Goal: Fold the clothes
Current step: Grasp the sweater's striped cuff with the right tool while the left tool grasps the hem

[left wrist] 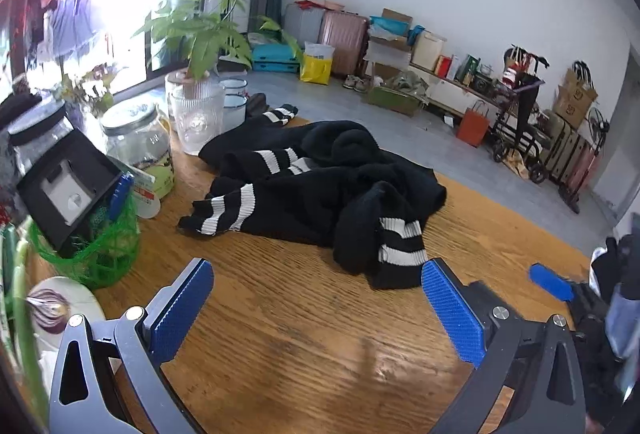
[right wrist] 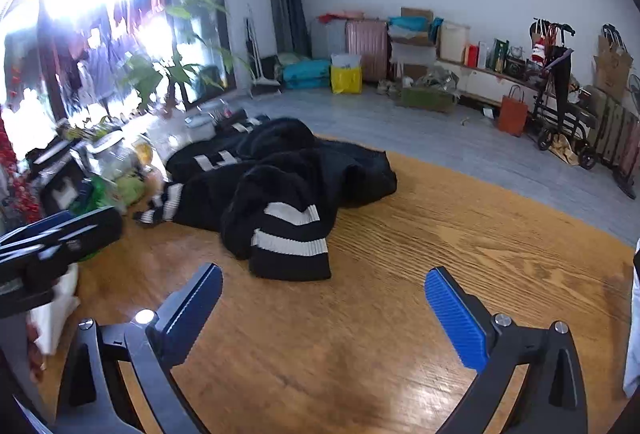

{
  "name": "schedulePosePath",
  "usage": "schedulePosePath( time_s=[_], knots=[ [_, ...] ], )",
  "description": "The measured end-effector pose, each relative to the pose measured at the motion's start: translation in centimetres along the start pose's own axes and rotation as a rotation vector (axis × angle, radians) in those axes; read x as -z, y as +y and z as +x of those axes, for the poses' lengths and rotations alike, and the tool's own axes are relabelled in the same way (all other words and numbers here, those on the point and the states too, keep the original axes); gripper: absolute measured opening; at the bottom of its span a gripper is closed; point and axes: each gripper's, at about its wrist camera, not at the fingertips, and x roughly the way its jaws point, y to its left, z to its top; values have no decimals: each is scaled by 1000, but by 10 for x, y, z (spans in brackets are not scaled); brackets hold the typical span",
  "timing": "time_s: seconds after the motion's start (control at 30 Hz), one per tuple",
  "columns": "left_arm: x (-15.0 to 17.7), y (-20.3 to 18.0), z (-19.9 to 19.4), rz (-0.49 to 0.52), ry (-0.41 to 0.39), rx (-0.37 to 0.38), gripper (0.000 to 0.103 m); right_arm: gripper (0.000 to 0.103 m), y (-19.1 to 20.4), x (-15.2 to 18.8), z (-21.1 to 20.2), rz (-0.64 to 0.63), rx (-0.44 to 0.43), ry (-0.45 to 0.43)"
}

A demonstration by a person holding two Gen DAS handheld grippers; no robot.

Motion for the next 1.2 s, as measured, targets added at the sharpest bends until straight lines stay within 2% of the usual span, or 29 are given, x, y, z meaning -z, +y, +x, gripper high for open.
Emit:
schedulePosePath(
  time_s=[0.17, 0.33, 0.37, 0.47, 0.6, 0.63, 0.67, 0.7, 0.73, 0.77, 0.87, 0.9, 1.07, 1.2],
  knots=[
    [-11, -2, 56, 15, 73, 39, 103, 103, 7, -6, 51, -6, -13, 102],
    [-22, -1, 110, -53, 153, 93, 99, 96, 10, -7, 96, -15, -41, 191],
    [-23, -1, 120, -59, 173, 92, 92, 96, 10, -8, 102, -15, -40, 200],
    [-22, -2, 147, -57, 239, 85, 59, 95, 10, -11, 117, -10, -47, 227],
    [-19, -12, 156, -4, 256, 91, 54, 94, 17, -13, 129, -39, -40, 232],
    [-19, -14, 155, 11, 256, 92, 50, 90, 18, -12, 131, -42, -50, 232],
    [-19, -17, 154, 27, 257, 93, 39, 86, 20, -12, 133, -40, -65, 234],
    [-18, -19, 153, 39, 258, 94, 30, 76, 20, -12, 134, -30, -91, 239],
    [-18, -20, 151, 37, 260, 97, 25, 59, 20, -12, 135, -22, -114, 241],
    [-17, -21, 148, 31, 261, 103, 17, 51, 22, -12, 133, -23, -133, 241],
    [-15, -22, 144, 21, 273, 106, 11, 30, 35, -11, 125, -78, -126, 239],
    [-14, -21, 141, 15, 278, 114, 10, 19, 38, -10, 122, -89, -133, 239],
    [-3, -21, 122, 21, 308, 164, 9, 13, 30, -2, 103, -25, -152, 244],
    [15, -33, 96, 49, 324, 179, 9, 12, 25, 11, 73, -35, -142, 220]
  ],
)
